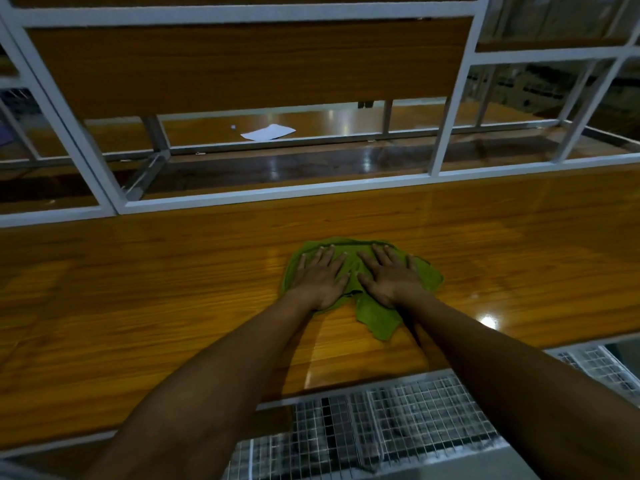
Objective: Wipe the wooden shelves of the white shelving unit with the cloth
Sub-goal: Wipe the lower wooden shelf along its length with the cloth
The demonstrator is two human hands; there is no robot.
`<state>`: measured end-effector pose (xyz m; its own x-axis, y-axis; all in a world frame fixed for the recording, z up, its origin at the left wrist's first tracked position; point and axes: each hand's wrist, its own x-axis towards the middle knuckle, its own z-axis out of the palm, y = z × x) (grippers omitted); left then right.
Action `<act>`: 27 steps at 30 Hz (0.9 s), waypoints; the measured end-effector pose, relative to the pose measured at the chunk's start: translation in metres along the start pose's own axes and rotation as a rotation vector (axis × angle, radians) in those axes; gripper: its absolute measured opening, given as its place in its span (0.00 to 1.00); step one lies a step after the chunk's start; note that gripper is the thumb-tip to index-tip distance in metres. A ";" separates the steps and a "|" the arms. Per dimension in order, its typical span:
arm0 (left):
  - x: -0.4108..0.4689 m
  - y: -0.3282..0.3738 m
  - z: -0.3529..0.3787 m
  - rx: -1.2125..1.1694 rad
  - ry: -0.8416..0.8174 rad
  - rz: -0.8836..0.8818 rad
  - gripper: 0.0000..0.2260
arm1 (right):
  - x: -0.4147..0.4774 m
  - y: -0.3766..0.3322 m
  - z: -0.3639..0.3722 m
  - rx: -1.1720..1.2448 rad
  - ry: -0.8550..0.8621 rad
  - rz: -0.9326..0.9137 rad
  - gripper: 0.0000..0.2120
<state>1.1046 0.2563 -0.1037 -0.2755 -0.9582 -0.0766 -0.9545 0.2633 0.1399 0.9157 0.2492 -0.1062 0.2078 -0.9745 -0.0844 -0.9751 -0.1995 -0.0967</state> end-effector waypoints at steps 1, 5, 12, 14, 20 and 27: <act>-0.003 -0.003 0.000 -0.001 0.002 -0.009 0.27 | 0.000 -0.007 0.001 0.000 -0.001 0.000 0.32; -0.024 -0.017 0.004 0.005 0.032 -0.048 0.27 | -0.016 -0.032 0.005 0.020 -0.006 -0.040 0.30; -0.066 -0.003 0.010 0.023 0.030 -0.057 0.30 | -0.067 -0.031 0.012 0.021 0.005 -0.124 0.30; -0.074 0.012 0.013 0.015 0.025 -0.040 0.31 | -0.078 -0.019 0.013 0.013 0.017 -0.127 0.30; -0.080 0.038 0.014 -0.011 0.002 0.000 0.31 | -0.090 0.009 0.009 0.003 0.019 -0.085 0.32; -0.090 0.019 0.013 -0.041 0.053 -0.017 0.30 | -0.082 -0.025 0.009 -0.002 0.011 -0.033 0.30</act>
<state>1.1092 0.3487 -0.1071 -0.2515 -0.9675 -0.0271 -0.9534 0.2428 0.1793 0.9236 0.3348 -0.1058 0.2387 -0.9685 -0.0706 -0.9680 -0.2314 -0.0972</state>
